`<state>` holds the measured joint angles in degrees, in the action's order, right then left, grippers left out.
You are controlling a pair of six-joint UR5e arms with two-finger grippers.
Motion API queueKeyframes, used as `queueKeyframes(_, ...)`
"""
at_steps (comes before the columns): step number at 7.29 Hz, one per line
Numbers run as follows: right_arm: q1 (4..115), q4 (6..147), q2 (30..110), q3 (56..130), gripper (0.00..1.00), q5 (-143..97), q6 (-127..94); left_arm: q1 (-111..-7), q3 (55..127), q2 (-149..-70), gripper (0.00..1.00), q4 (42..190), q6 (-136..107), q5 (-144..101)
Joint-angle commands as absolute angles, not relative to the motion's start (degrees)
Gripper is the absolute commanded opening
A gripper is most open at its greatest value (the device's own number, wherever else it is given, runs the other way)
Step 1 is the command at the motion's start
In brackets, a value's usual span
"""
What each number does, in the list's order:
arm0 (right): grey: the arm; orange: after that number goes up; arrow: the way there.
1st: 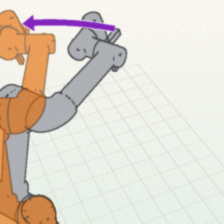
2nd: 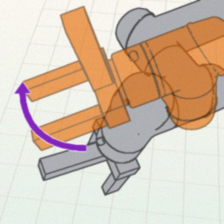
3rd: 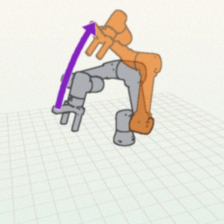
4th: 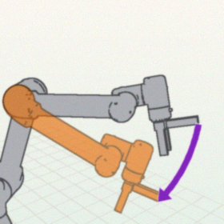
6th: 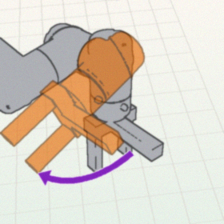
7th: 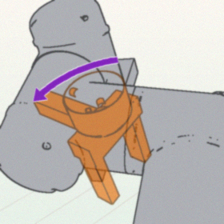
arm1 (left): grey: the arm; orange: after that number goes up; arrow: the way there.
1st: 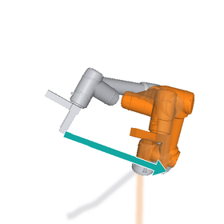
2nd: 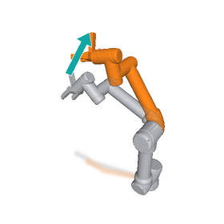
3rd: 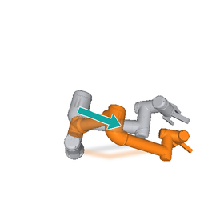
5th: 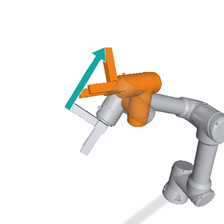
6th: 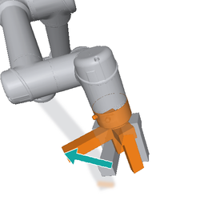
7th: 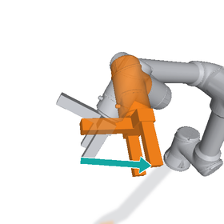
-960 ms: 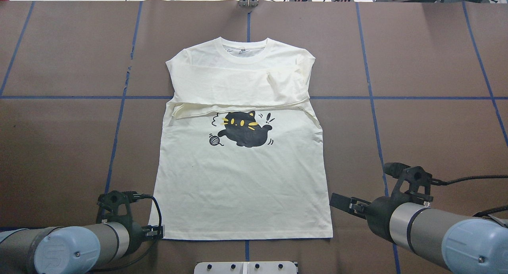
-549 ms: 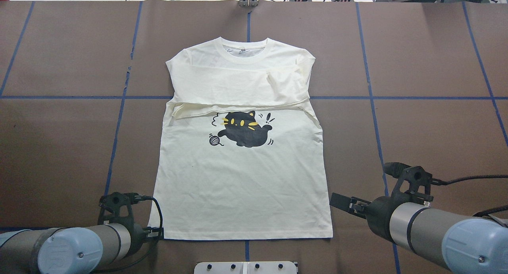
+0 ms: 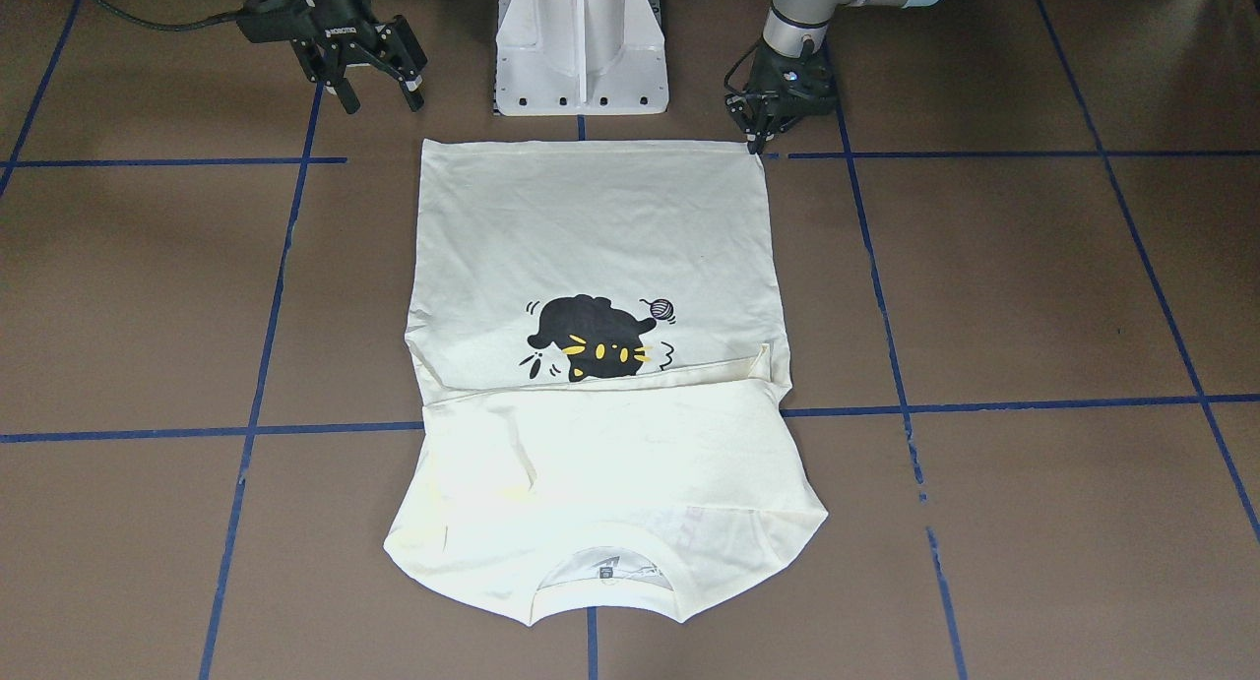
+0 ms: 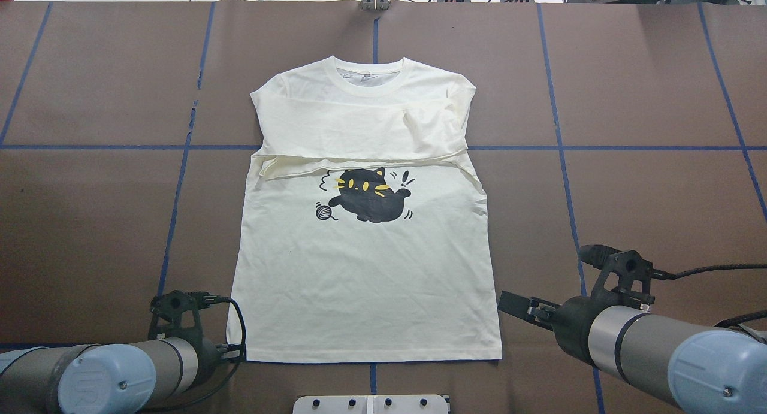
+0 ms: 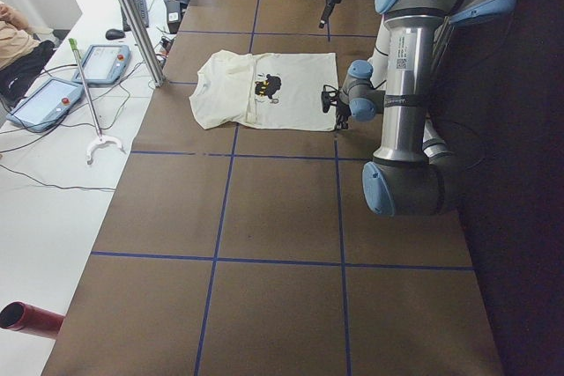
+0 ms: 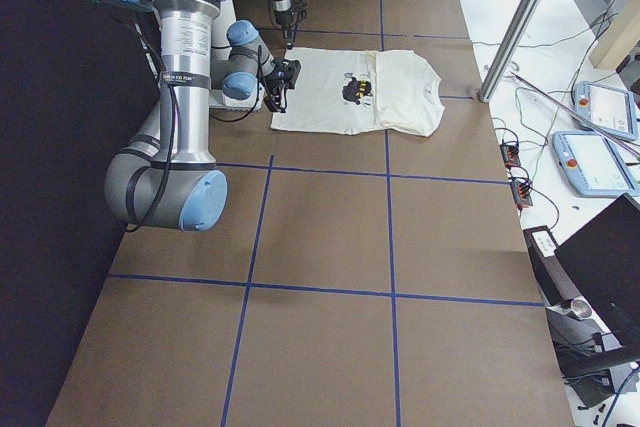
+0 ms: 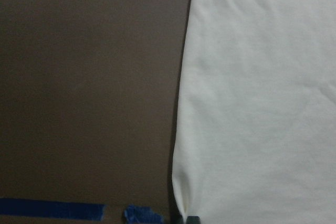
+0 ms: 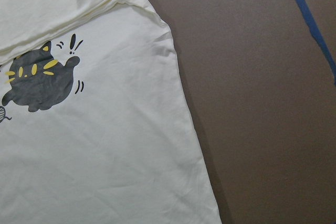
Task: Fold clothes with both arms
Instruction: 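Grasp the hem corners with the left and right grippers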
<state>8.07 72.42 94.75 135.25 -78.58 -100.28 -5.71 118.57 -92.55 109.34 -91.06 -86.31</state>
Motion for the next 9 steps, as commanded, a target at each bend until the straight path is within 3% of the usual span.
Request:
queueKeyframes(1, 7.48, 72.68, 94.75, 135.18, 0.92, -78.23, -101.15, -5.80, 119.44, -92.64, 0.00, 109.34, -91.05, -86.22)
queueKeyframes(2, 5.64, 74.25, 94.66, 135.00, 0.80, -77.70, -106.82, -5.80, 120.57, -92.81, 0.00, 109.25, -91.05, -86.22)
queueKeyframes(4, -0.50, 78.57, 93.78, 133.08, 0.78, -70.43, -110.91, -5.89, 121.73, -92.99, 0.00, 109.25, -90.97, -86.22)
queueKeyframes(7, -1.76, 78.57, 86.15, 122.55, 0.77, -68.55, -111.45, -5.98, 121.82, -93.34, 0.00, 109.25, -91.05, -86.31)
queueKeyframes(9, -2.55, 78.57, 86.13, 120.95, 0.69, -66.90, -111.45, -6.06, 121.82, -93.34, 0.00, 109.25, -91.05, -86.31)
